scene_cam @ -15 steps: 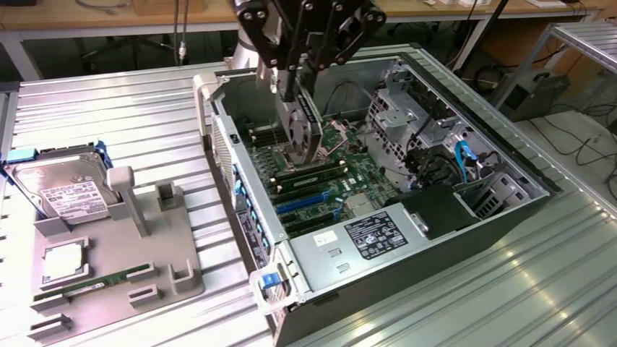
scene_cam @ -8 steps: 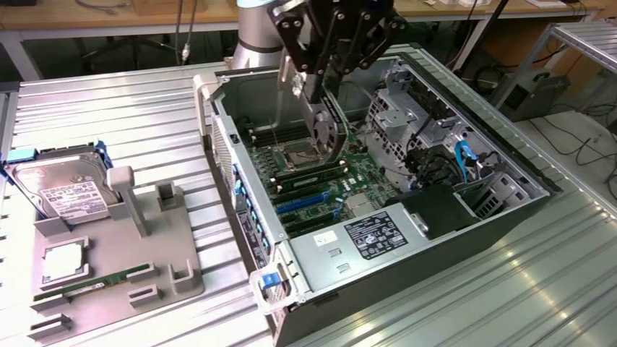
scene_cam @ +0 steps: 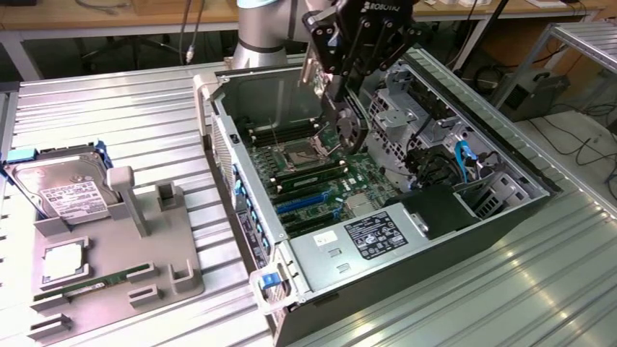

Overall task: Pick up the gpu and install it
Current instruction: 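Pick up the gpu and move the gpu toward the slot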

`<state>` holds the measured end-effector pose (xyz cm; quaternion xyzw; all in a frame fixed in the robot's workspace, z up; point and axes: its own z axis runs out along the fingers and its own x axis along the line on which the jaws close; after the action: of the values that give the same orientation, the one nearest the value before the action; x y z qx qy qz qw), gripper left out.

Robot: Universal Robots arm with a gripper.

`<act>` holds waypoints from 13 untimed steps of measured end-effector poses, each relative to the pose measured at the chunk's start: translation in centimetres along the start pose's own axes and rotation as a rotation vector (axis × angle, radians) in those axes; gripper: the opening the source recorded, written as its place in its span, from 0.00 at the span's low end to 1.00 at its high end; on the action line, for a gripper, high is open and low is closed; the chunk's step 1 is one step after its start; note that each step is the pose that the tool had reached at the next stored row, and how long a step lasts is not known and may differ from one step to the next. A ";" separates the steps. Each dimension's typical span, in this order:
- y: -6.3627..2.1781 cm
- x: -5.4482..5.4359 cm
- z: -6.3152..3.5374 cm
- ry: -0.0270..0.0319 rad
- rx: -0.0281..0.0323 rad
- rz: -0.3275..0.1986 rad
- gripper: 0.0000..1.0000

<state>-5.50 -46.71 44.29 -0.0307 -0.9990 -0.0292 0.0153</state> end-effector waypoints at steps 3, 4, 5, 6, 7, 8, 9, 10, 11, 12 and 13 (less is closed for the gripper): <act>0.16 -0.5 0.69 0.0013 0.0047 -0.027 0.26; 0.16 -0.5 0.89 0.0021 0.0069 -0.044 0.26; 0.16 -0.6 1.01 0.0026 0.0086 -0.054 0.26; 0.16 -0.8 1.15 0.0032 0.0102 -0.064 0.26; 0.18 -1.1 1.28 0.0034 0.0114 -0.069 0.26; 0.18 -1.4 1.39 0.0036 0.0121 -0.073 0.26; 0.20 -1.6 1.49 0.0038 0.0127 -0.077 0.26; 0.21 -2.0 1.63 0.0040 0.0133 -0.081 0.26; 0.23 -2.3 1.72 0.0041 0.0135 -0.084 0.26; 0.24 -2.7 1.91 0.0043 0.0136 -0.086 0.26; 0.25 -2.8 2.00 0.0043 0.0136 -0.086 0.26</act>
<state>-2.80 -46.51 42.22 0.0124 -0.9995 -0.0230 0.0163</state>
